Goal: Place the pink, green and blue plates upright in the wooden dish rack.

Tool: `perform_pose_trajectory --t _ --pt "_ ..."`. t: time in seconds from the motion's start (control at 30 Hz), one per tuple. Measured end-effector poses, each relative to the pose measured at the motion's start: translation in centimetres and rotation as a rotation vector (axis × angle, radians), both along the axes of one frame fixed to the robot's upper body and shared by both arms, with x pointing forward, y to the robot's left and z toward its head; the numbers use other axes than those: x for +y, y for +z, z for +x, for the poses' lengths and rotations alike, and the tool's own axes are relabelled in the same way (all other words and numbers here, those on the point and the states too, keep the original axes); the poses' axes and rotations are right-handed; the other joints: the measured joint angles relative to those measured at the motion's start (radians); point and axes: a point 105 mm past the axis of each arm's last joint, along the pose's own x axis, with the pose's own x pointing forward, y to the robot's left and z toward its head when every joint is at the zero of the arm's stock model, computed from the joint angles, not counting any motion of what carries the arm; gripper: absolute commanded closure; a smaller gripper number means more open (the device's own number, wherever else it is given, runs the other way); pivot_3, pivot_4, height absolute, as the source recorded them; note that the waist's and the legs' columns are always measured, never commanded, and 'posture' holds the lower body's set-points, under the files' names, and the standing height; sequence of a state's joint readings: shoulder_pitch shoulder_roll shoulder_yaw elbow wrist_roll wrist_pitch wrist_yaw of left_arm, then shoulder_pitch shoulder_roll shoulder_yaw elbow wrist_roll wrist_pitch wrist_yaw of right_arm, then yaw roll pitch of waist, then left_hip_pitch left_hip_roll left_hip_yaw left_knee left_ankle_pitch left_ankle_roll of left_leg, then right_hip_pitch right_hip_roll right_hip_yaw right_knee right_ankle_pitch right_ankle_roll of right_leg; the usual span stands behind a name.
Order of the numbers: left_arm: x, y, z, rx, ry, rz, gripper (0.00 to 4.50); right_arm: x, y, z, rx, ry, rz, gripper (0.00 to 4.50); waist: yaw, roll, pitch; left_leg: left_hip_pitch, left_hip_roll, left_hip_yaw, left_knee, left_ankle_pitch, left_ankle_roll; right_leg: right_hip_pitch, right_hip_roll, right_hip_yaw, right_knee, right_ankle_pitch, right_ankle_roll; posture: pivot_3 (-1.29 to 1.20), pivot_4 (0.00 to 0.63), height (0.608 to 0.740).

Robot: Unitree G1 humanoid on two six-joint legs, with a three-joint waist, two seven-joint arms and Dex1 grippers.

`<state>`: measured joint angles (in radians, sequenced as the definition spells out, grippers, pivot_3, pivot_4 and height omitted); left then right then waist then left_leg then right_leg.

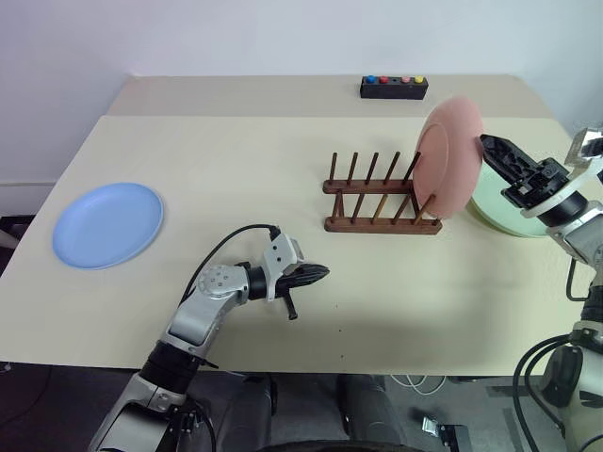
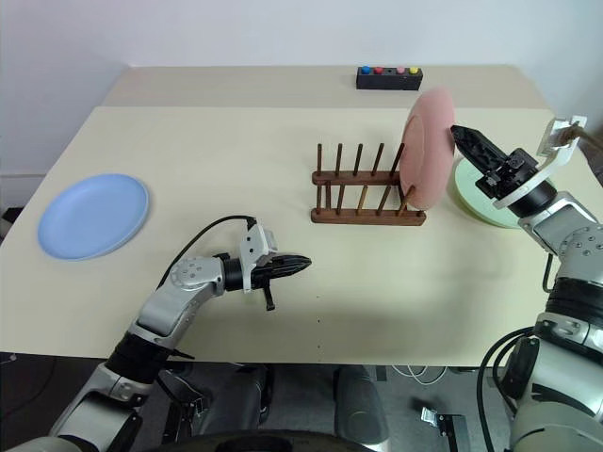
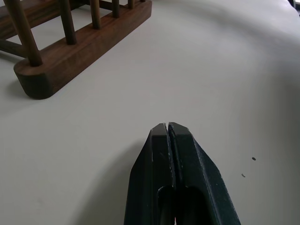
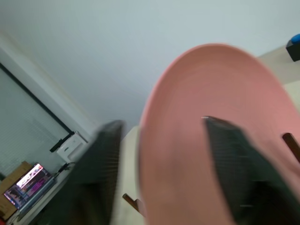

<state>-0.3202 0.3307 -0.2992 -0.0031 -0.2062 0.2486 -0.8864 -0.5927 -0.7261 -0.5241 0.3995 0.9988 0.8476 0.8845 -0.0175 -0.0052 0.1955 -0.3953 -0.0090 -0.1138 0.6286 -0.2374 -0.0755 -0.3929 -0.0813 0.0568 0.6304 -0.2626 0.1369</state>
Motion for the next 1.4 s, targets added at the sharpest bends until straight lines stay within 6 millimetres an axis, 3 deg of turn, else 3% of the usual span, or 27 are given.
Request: perform_pose_trajectory --t 0.33,0.47,0.53,0.6,0.77,1.0,1.27,1.4 --pt "0.0 0.0 0.0 -0.001 0.004 -0.001 4.5 -1.9 2.2 0.2 -0.127 -0.145 -0.025 1.19 0.0 0.0 0.0 0.0 0.0 0.0 0.0 0.0 0.0 0.0 0.0 0.0 0.0 0.0 0.0 0.0 0.15 0.734" --pt "0.0 -0.1 0.1 0.0 0.015 -0.003 4.5 -4.4 4.0 -0.4 -0.223 -0.315 -0.067 1.19 0.003 0.0 0.0 0.0 0.0 0.0 0.0 0.0 0.0 0.0 0.0 0.0 0.0 0.0 0.0 0.0 0.15 0.734" --pt "0.1 -0.1 0.0 0.002 0.017 -0.004 4.5 -5.9 4.3 -1.1 -0.244 -0.438 -0.209 1.19 0.006 0.0 0.0 -0.001 0.0 0.0 0.0 0.0 0.0 0.0 0.0 0.0 -0.001 0.0 0.0 0.0 0.15 0.734" --pt "0.1 -0.2 0.0 0.004 0.021 -0.003 4.5 -7.2 3.4 -1.6 -0.218 -0.529 -0.343 1.19 0.003 0.0 0.0 -0.001 0.0 0.0 0.0 0.0 0.0 0.0 0.0 0.0 -0.001 0.0 0.001 0.0 0.15 0.734" --pt "-0.1 -0.1 -0.1 0.003 0.013 -0.01 4.5 -9.0 -1.9 -2.3 -0.057 -0.599 -0.664 1.19 -0.003 0.003 0.0 0.0 0.0 0.001 0.0 0.0 0.0 0.0 0.0 0.001 0.0 0.0 0.0 0.0 0.15 0.734" --pt "-0.5 0.2 0.1 -0.004 -0.006 -0.018 4.5 -8.5 -4.8 -2.3 -0.032 -0.477 -1.101 1.19 -0.005 0.004 -0.001 0.001 0.0 0.002 0.0 0.0 0.0 0.001 0.0 0.001 0.0 0.0 0.0 0.0 0.15 0.734" --pt "-0.6 0.1 0.1 -0.004 -0.003 -0.024 4.5 -8.5 -10.4 -1.3 0.131 -0.281 -1.292 1.19 -0.003 0.004 0.0 0.001 0.0 0.002 0.0 0.0 0.0 0.001 0.0 0.001 0.0 0.0 0.0 0.0 0.15 0.734" --pt "-0.5 0.0 0.2 -0.005 0.004 -0.024 4.5 -9.0 -10.9 -0.4 0.193 -0.275 -1.242 1.19 -0.004 0.004 0.0 0.002 0.0 0.002 0.0 0.0 0.0 0.001 0.0 0.002 0.0 0.0 0.0 0.0 0.15 0.734"
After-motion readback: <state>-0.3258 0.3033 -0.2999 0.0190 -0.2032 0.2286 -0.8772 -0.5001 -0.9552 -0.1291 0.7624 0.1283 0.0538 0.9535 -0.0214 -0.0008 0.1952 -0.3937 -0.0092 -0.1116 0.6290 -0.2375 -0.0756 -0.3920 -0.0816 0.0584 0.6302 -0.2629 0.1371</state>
